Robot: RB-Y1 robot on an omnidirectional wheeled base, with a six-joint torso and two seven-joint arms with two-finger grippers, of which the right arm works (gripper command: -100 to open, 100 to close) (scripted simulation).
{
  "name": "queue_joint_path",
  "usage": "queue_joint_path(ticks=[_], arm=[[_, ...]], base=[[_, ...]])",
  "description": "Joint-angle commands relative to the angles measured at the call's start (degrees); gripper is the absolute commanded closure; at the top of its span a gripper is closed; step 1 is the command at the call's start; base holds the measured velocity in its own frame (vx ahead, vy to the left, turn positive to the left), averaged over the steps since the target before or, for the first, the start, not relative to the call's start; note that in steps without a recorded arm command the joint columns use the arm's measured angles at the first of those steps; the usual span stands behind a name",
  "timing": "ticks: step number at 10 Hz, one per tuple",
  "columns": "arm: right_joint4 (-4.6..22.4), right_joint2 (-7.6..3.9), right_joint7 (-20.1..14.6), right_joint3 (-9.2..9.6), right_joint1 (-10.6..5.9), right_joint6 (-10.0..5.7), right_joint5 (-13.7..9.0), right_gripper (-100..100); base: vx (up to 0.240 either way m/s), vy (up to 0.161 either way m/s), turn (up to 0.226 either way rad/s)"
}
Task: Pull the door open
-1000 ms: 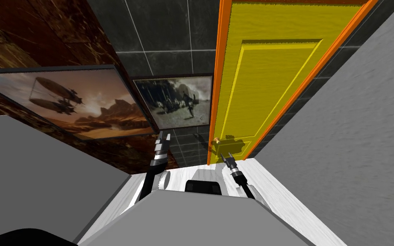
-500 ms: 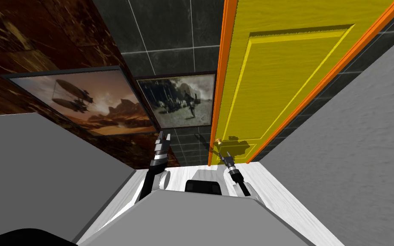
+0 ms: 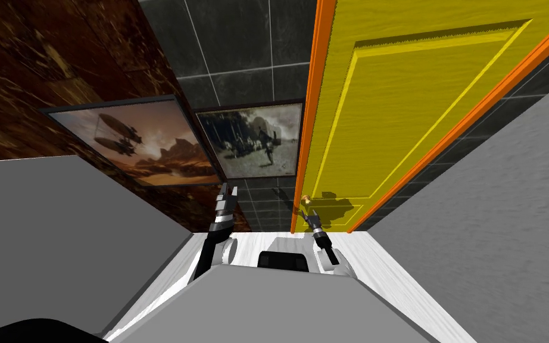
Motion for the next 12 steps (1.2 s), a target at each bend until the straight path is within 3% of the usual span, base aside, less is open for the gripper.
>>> queue_joint_path(ticks=[1,4,8,9,10,12], arm=[[1.69,0.78,1.64,-0.31,-1.55,0.21,-0.69,-100],[4.77,2.98,5.21,-0.9,-4.68,0.77,-2.12,-100],[7.2,4.9,8.05,-1.36,-7.15,1.2,-3.25,-100],[7.67,5.26,7.51,-0.88,-6.21,0.98,-2.87,-100],[7.67,5.26,7.51,-0.88,-6.21,0.98,-2.87,100],[7.67,5.26,7.51,-0.88,-6.21,0.98,-2.87,100]], base=[[0.055,-0.048,0.042],[0.073,-0.073,0.007],[0.08,-0.096,-0.076],[0.01,-0.027,-0.013],[-0.03,0.018,0.005],[-0.006,0.002,-0.015]])
